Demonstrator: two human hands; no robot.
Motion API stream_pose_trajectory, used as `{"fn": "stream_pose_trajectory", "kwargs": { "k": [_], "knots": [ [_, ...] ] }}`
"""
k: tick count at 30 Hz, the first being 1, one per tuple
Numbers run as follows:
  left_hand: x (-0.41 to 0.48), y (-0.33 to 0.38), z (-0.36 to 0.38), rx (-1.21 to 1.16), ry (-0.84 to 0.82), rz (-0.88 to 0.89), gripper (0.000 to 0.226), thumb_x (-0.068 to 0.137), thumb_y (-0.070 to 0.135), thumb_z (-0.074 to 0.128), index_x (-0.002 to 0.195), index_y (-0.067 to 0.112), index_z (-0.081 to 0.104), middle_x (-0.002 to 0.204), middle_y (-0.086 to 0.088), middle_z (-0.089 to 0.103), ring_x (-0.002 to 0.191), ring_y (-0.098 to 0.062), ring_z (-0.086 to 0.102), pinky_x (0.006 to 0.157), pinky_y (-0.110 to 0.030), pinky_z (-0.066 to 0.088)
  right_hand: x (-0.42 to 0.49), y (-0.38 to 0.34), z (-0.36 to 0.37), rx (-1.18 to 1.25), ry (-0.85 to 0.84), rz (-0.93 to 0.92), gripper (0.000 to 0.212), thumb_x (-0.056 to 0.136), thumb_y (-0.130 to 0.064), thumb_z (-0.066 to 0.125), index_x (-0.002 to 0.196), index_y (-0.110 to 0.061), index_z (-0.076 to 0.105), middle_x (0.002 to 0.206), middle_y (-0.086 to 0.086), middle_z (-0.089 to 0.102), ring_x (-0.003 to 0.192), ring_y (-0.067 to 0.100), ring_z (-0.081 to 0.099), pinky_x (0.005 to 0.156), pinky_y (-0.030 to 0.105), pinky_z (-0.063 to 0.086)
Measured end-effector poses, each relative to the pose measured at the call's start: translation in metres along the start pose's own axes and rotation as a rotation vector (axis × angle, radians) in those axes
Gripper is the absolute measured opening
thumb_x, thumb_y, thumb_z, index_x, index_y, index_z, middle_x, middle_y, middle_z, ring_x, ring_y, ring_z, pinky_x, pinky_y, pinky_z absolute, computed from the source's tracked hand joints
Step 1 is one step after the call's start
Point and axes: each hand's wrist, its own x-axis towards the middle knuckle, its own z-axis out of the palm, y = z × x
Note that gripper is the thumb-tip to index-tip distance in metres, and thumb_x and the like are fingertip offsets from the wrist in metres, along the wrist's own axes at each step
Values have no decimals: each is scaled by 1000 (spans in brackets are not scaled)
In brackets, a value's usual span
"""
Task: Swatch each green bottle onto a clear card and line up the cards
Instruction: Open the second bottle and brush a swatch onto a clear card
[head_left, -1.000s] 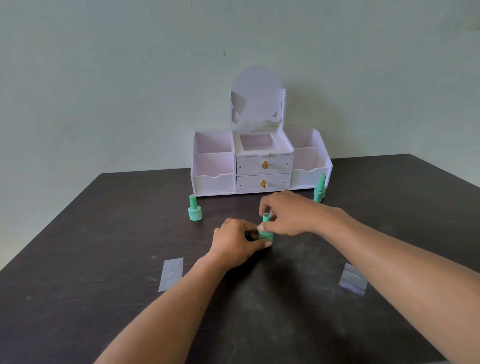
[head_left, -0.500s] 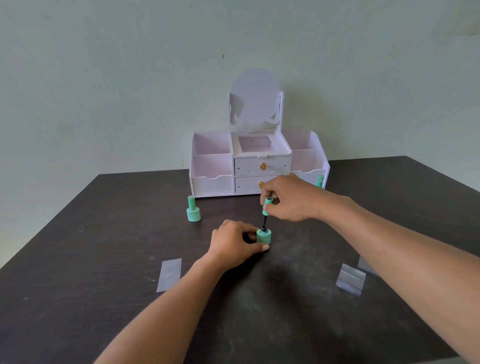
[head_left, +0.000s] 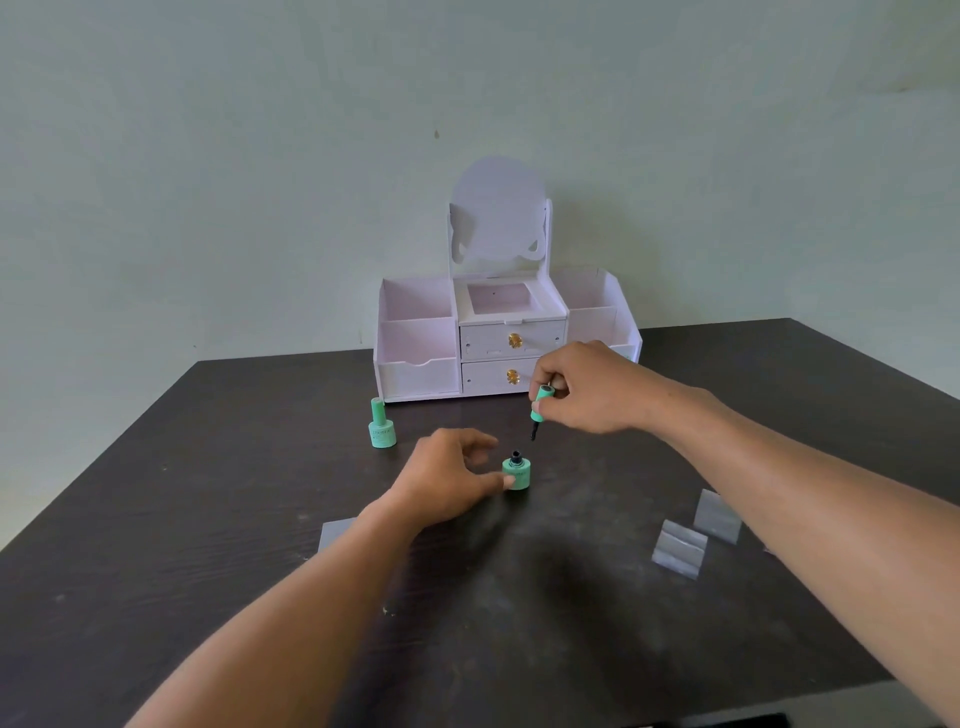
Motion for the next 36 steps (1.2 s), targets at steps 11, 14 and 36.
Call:
{"fn": "stream_pose_trajectory", "kwargs": {
  "k": [11,14,36],
  "knots": [
    [-14,71,30,71,-50,247,32,80,45,78,109,31,75,89,12,71,76,2,60,68,-4,41,-63,48,-32,-3,83,180,9,87,-22,66,83,-24,74,69,-6,59,63,13,53,57,25,39],
    [-18,83,59,115,-119,321,35,81,49,75,113,34,73,99,12,68,86,-4,58,81,-20,47,-84,64,-35,9,98,238,10,86,-21,67,86,-23,77,70,-6,63,62,10,54,55,23,38],
    [-80,20,46,409,26,345,46,85,66,58,121,39,68,103,11,55,98,-12,45,84,-32,49,-73,38,26,190,-13,132,8,89,-20,69,86,-23,76,62,-11,54,56,3,49,53,14,35]
  ]
}}
